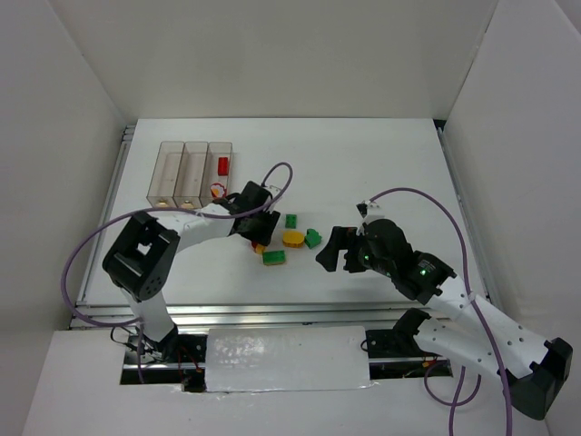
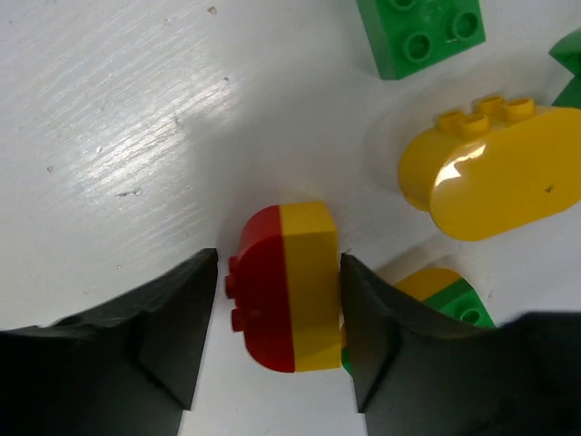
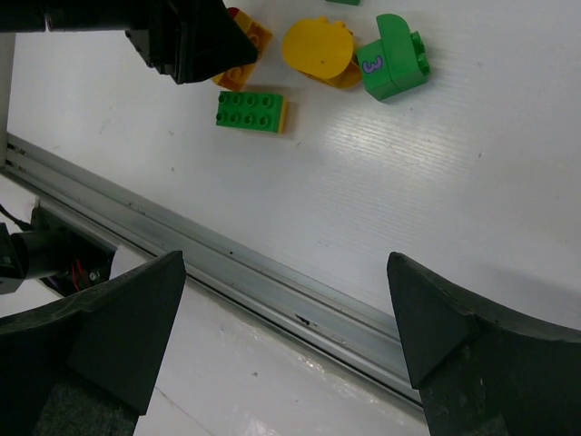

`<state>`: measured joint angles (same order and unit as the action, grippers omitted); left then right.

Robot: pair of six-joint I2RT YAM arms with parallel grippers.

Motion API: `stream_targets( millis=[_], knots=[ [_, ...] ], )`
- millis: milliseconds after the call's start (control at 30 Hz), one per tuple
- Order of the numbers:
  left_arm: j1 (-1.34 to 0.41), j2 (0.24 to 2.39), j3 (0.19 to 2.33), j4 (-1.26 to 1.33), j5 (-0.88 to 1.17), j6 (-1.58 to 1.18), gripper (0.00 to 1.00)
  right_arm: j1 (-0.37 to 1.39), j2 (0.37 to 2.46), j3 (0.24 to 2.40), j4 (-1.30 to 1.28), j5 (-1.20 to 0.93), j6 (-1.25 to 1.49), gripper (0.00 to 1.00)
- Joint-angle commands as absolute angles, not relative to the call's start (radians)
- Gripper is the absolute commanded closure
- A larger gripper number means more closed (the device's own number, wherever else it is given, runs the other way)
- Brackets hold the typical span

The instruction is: Sort the legos into containers by color

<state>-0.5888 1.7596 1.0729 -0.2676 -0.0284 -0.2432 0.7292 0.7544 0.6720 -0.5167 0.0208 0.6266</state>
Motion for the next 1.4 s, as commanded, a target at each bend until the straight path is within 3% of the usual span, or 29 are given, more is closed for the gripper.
stream_targets(
  millis=[0, 33, 100, 133, 200, 233, 400, 567, 733, 933, 1267, 1367],
  knots=[
    [-0.577, 1.766, 1.06, -0.247, -0.049, -0.259, 0.39, 0.736, 0.744, 0.67, -0.491, 0.021, 0.609, 0.0],
    [-0.574, 1.761, 1.058, -0.245, -0.055, -0.262, 0.51, 0.736, 0.744, 0.67, -0.489, 0.021, 0.611, 0.0],
    [-0.572, 1.734, 1.052, -0.236, -0.078, -0.273, 0.58, 0.738, 0.744, 0.667, -0.485, 0.026, 0.612, 0.0],
    [-0.571, 1.721, 1.051, -0.232, -0.086, -0.278, 0.73, 0.739, 0.742, 0.664, -0.482, 0.028, 0.614, 0.0],
    [-0.571, 1.671, 1.055, -0.232, -0.109, -0.285, 0.87, 0.739, 0.742, 0.658, -0.463, 0.031, 0.617, 0.0],
    [-0.571, 1.651, 1.057, -0.229, -0.129, -0.287, 1.0, 0.736, 0.744, 0.655, -0.457, 0.032, 0.627, 0.0],
    [-0.581, 1.429, 0.974, -0.115, -0.046, -0.241, 1.0, 0.736, 0.724, 0.666, -0.388, 0.058, 0.724, 0.0],
    [-0.635, 1.162, 0.717, 0.219, 0.164, -0.172, 1.0, 0.735, 0.727, 0.75, -0.335, 0.095, 0.805, 0.0],
    [-0.69, 1.046, 0.626, 0.336, 0.31, -0.123, 1.0, 0.736, 0.827, 0.851, -0.315, 0.053, 0.815, 0.03],
    [-0.752, 1.032, 0.656, 0.298, 0.37, -0.064, 1.0, 0.749, 0.952, 0.905, -0.285, -0.093, 0.807, 0.16],
    [-0.795, 1.039, 0.693, 0.278, 0.399, -0.028, 1.0, 0.856, 1.06, 0.893, -0.287, -0.115, 0.796, 0.21],
    [-0.798, 1.031, 0.701, 0.276, 0.399, -0.025, 1.0, 0.879, 1.077, 0.876, -0.281, -0.114, 0.795, 0.32]
  ],
)
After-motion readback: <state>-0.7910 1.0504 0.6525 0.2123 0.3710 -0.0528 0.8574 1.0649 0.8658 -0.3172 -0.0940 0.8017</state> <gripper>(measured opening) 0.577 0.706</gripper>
